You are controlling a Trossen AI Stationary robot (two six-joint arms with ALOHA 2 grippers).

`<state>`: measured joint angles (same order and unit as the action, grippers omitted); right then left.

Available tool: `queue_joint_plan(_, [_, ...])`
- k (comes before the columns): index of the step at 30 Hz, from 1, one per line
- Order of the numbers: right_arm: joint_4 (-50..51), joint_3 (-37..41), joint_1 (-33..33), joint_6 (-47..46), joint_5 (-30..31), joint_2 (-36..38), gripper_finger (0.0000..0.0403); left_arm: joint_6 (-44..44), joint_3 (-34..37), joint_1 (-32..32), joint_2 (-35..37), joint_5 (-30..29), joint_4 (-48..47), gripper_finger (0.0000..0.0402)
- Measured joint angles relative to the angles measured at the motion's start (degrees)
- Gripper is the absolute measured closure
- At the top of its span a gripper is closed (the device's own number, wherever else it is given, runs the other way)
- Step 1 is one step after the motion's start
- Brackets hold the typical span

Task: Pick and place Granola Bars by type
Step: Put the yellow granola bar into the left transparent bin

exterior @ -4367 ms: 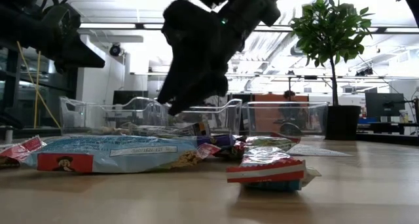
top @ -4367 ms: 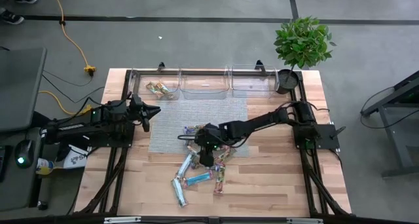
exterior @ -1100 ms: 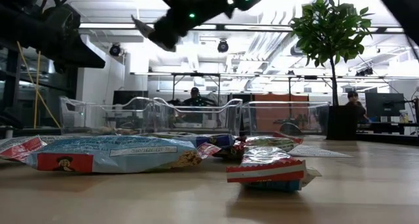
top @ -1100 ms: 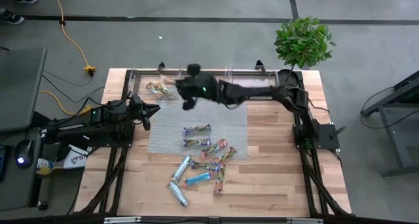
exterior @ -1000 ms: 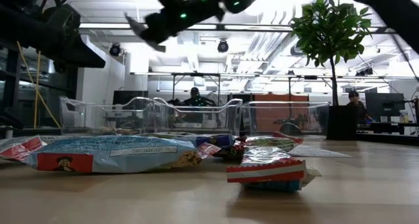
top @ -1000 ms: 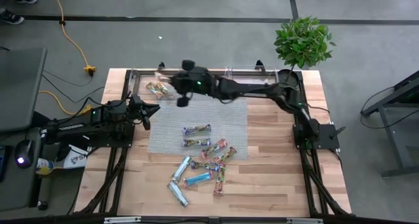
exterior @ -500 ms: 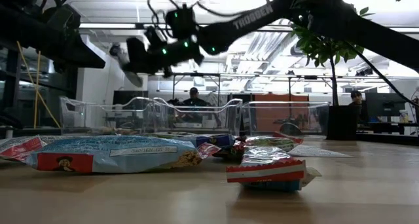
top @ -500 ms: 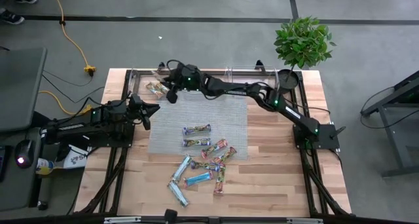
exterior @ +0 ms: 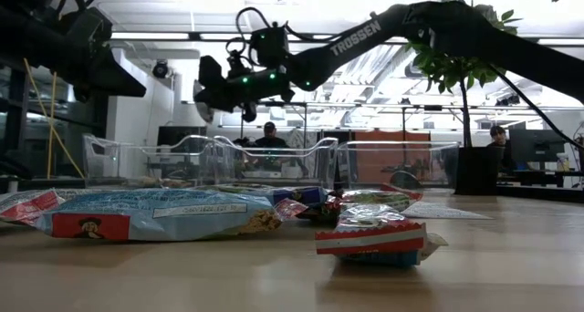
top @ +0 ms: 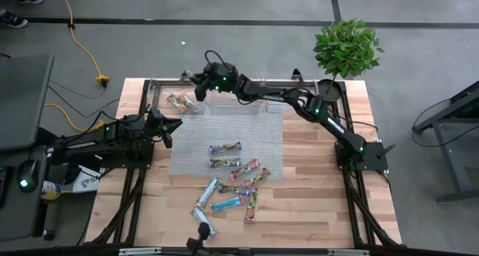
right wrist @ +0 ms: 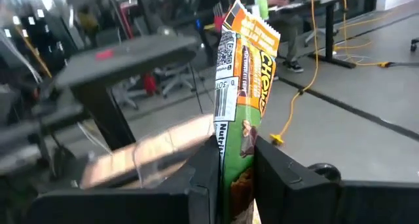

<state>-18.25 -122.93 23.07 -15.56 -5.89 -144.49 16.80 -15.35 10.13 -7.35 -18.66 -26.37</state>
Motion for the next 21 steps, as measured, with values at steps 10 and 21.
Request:
queue_joint_plan(10, [0.4, 0.0, -0.9, -3.0, -4.0, 0.0, 0.0333, 0.0, 0.0, 0.0, 0.0, 0.0, 0.0, 0.0347])
queue_joint_plan(21, [-2.2, 0.0, -1.4, -2.5, -4.4, -0.9, 0.0258, 0.2, 0.0, 0.0, 0.0, 0.0, 0.0, 0.0347])
